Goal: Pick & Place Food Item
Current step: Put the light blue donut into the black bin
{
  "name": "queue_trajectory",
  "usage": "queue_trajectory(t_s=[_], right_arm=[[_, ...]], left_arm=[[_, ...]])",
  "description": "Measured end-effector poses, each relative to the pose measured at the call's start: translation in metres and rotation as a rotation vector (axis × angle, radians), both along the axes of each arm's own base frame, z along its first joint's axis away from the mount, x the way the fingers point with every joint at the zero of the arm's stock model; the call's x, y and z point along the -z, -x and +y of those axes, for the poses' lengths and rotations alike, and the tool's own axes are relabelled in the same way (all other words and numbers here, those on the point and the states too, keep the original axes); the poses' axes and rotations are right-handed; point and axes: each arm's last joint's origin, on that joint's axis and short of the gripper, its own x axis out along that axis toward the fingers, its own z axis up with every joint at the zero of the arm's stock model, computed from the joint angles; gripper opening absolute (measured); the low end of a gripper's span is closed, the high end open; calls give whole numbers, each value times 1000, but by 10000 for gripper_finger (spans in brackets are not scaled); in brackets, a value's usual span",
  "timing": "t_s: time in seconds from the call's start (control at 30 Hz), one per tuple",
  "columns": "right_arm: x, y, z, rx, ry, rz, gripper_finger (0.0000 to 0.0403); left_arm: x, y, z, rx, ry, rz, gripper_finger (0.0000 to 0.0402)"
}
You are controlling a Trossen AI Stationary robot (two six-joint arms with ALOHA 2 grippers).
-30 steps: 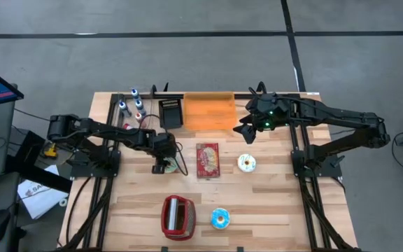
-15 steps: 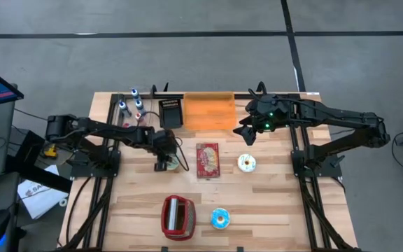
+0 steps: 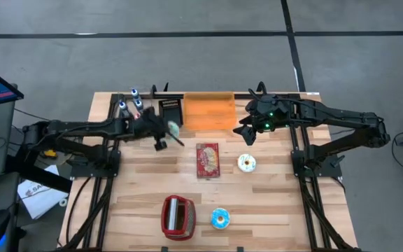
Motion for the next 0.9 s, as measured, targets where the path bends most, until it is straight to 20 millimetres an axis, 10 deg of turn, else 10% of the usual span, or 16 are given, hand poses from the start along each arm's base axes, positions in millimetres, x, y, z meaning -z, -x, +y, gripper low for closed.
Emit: queue_trajectory(t_s=[0.33, 0.9], right_arm=[[-1, 0, -1, 16, 40, 0, 249], [-1, 0, 0, 38, 68, 3, 249]], left_arm=[[-37, -1, 88, -186, -86, -40, 113], [22, -23, 137, -151, -1, 183, 113]])
